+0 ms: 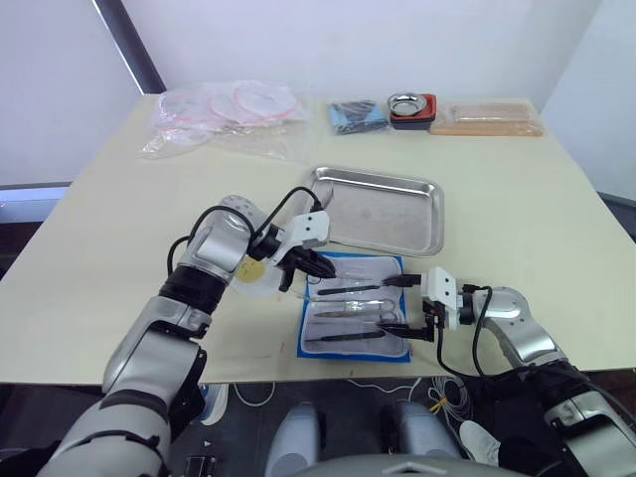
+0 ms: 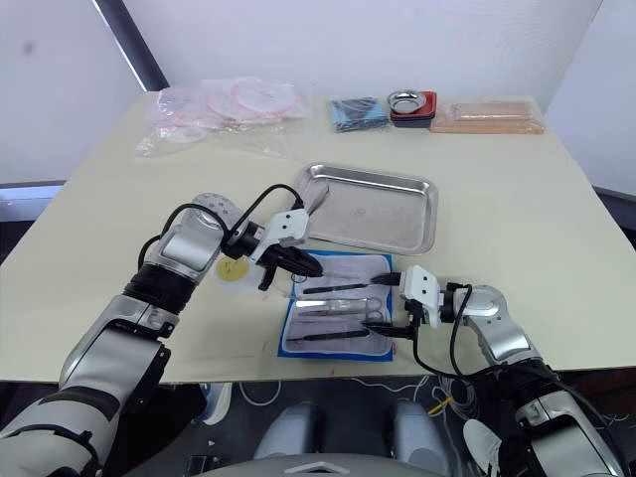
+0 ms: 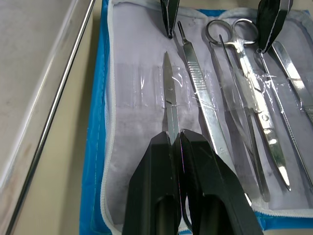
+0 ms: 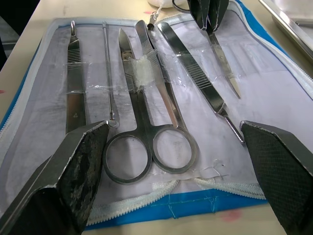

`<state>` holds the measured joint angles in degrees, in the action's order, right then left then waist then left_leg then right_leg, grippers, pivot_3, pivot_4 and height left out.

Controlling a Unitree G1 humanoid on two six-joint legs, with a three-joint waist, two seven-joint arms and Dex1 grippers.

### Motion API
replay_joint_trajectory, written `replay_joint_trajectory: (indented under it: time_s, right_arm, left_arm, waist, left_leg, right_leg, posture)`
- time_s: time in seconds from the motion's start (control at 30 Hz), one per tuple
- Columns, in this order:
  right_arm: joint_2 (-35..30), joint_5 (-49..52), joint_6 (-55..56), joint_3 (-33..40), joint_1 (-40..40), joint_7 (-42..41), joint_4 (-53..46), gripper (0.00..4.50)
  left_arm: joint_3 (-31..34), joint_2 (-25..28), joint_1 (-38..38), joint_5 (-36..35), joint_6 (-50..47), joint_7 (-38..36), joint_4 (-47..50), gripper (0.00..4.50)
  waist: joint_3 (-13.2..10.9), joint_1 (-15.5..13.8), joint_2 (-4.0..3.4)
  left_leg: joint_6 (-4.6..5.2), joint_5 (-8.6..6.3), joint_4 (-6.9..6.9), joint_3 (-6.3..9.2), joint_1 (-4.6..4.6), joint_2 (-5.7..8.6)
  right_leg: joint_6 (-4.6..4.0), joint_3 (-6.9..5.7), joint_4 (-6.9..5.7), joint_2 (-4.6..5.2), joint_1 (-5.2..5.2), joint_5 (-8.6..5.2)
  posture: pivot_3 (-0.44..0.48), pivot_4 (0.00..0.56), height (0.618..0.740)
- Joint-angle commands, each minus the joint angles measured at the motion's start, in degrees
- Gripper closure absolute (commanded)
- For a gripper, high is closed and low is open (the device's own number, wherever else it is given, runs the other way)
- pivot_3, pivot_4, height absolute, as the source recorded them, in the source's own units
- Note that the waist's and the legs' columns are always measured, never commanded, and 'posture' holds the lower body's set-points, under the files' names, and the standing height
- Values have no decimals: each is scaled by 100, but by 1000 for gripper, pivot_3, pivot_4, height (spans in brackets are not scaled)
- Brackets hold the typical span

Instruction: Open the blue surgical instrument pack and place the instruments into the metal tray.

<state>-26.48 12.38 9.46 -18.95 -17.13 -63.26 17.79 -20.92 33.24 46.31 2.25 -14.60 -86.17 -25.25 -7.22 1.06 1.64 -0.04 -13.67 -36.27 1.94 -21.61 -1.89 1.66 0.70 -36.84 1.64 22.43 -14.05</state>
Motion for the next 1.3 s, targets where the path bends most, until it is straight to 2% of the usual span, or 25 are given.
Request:
replay_joint_trajectory:
  time_s: [0.03,0.73,0.97,1.13,1.3]
  right_arm:
    - [-99,-816,-368,-521,463,62,874,0]
    - [-107,-842,-340,-531,451,45,903,0]
    - [-99,-838,-369,-531,475,63,869,0]
    - [-119,-832,-354,-515,494,65,869,0]
    - [-103,-817,-331,-490,485,84,897,0]
  left_arm:
    - [69,185,135,-10,-12,-38,209,4476]
    - [48,1039,99,-95,190,-569,600,4476]
    - [248,1275,161,-513,-226,-633,1015,4476]
    - [493,1211,207,-878,-716,-371,1254,4476]
    - [833,811,193,-1068,-1123,428,1268,4476]
  waist:
    - [-1,1,-1]
    - [-3,-5,-4]
    - [-4,-1,-3]
    - [-6,-1,0]
    - [-5,-5,3]
  left_leg:
    - [0,0,0,0,0,-3]
    - [0,0,0,-3,-1,-24]
    - [0,0,0,-4,-2,-26]
    - [0,0,0,-3,-2,-25]
    - [0,0,0,-3,-1,-25]
  right_leg:
    - [0,1,0,-3,0,0]
    - [-4,63,0,-60,3,-2]
    - [-4,67,0,-62,4,-2]
    - [-4,66,0,-64,4,-2]
    - [-4,67,0,-66,3,-2]
  posture:
    - [0,150,740]
    - [0,150,740]
    - [0,150,740]
    - [0,150,740]
    - [0,150,740]
